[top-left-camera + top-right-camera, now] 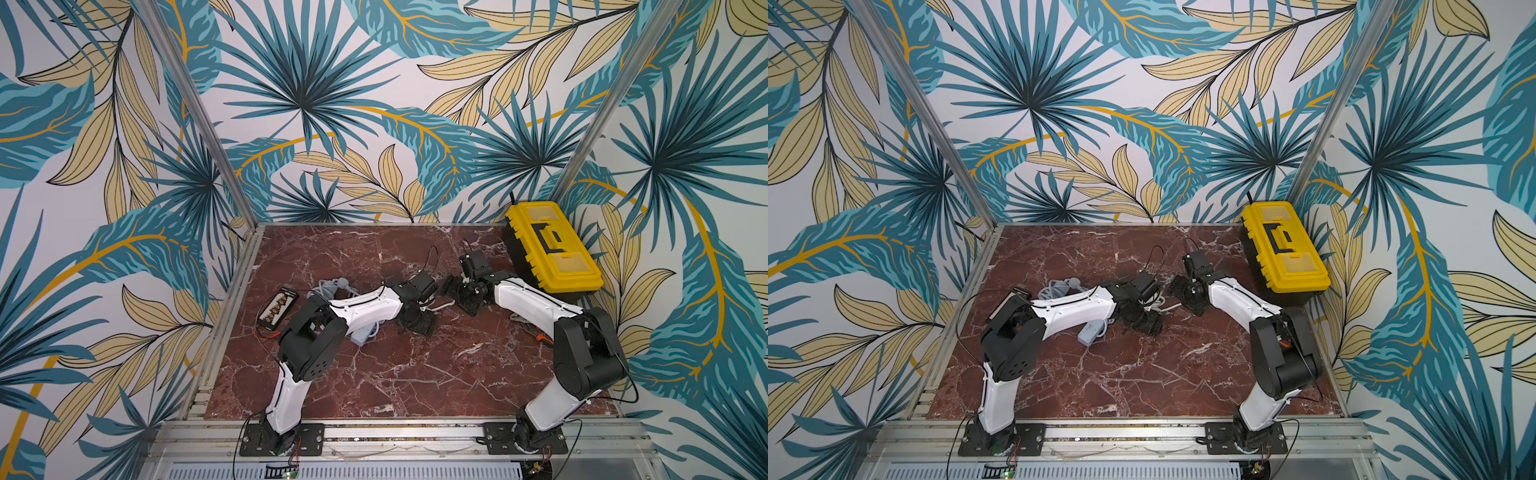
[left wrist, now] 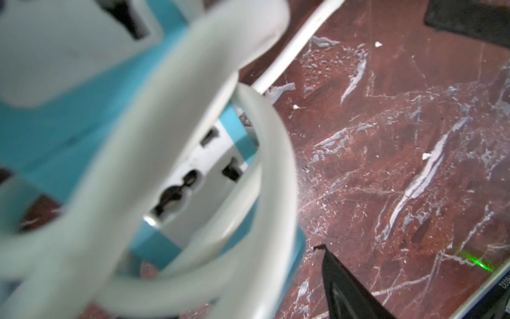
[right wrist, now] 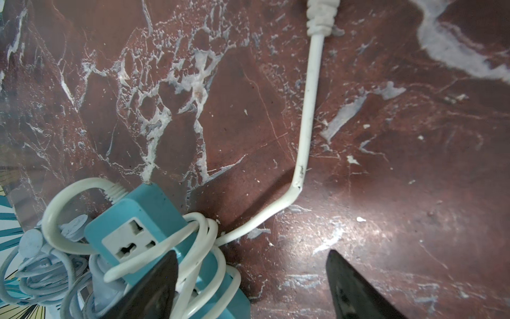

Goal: Wrap the cord around the power strip
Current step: Place the power strip at the center of the board.

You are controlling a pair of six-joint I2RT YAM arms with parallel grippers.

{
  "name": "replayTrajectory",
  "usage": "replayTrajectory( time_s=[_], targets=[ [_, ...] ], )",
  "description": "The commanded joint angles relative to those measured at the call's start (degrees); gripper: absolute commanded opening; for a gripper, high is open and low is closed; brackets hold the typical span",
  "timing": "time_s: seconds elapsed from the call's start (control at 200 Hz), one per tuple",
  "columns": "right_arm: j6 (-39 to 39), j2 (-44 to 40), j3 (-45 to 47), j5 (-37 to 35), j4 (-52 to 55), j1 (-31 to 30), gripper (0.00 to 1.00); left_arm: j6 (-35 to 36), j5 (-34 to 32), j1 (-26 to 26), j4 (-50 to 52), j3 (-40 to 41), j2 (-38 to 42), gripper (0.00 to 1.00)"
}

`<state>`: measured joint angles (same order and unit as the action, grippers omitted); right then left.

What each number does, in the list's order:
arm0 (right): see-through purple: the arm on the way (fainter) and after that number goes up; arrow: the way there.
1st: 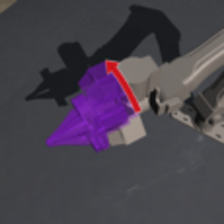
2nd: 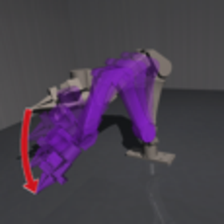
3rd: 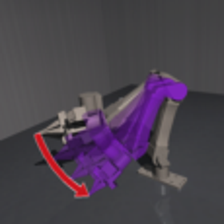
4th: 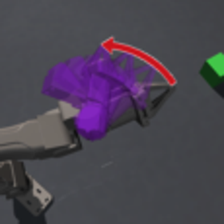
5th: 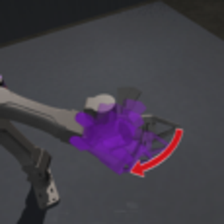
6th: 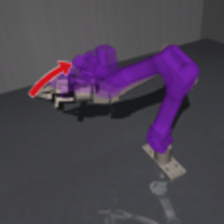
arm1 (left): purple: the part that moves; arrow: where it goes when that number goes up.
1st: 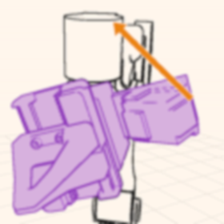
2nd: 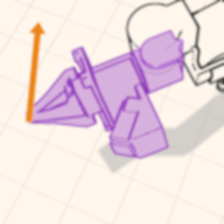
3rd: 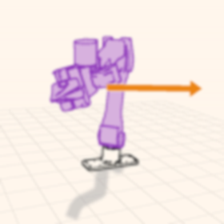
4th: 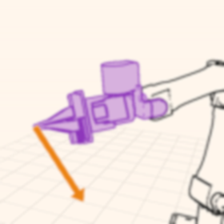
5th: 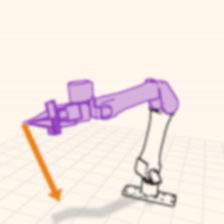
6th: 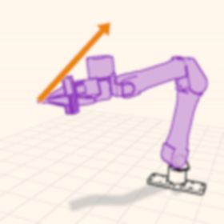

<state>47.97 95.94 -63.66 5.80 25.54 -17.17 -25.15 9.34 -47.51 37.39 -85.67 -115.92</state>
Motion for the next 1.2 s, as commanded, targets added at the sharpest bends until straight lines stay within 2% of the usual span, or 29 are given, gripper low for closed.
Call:
replayTrajectory(
  time_s=[0.0, 0.245, 0.395, 0.611, 1.011, 1.116, 1.191],
  targets=[
    [-1.0, 0.4, -0.5, -0.1, 0.4, -0.2, 0.84, -0.7, 3.7, 1.7, 0.7, -0.9, 3.7, 0.84],
    [-3.4, -1.2, -2.5, -2.9, 3.0, -0.1, 0.84, -1.6, 4.4, 3.3, 4.7, 4.3, 9.4, 0.93],
    [-3.8, -0.8, -3.9, -3.1, 3.7, -0.1, 0.84, -1.3, 4.2, 4.7, 5.2, 7.1, 12.2, 0.93],
    [-4.1, -0.5, -5.1, -2.7, 4.5, -0.1, 0.84, 0.3, 4.0, 5.3, 5.2, 6.1, 13.2, 0.93],
    [-6.7, -0.7, -7.4, -3.9, 6.9, -0.2, 0.84, 3.4, 0.1, 9.1, 7.9, 7.5, 21.7, 0.93],
    [-10.2, -2.4, -7.4, -5.3, 7.2, -0.2, 0.84, 5.7, -1.9, 10.5, 8.6, 7.6, 24.8, 0.93],
    [-14.6, -6.6, -5.5, -8.3, 5.9, -0.3, 0.84, 10.2, -4.1, 11.2, 8.6, 7.5, 28.4, 0.93]
  ],
)
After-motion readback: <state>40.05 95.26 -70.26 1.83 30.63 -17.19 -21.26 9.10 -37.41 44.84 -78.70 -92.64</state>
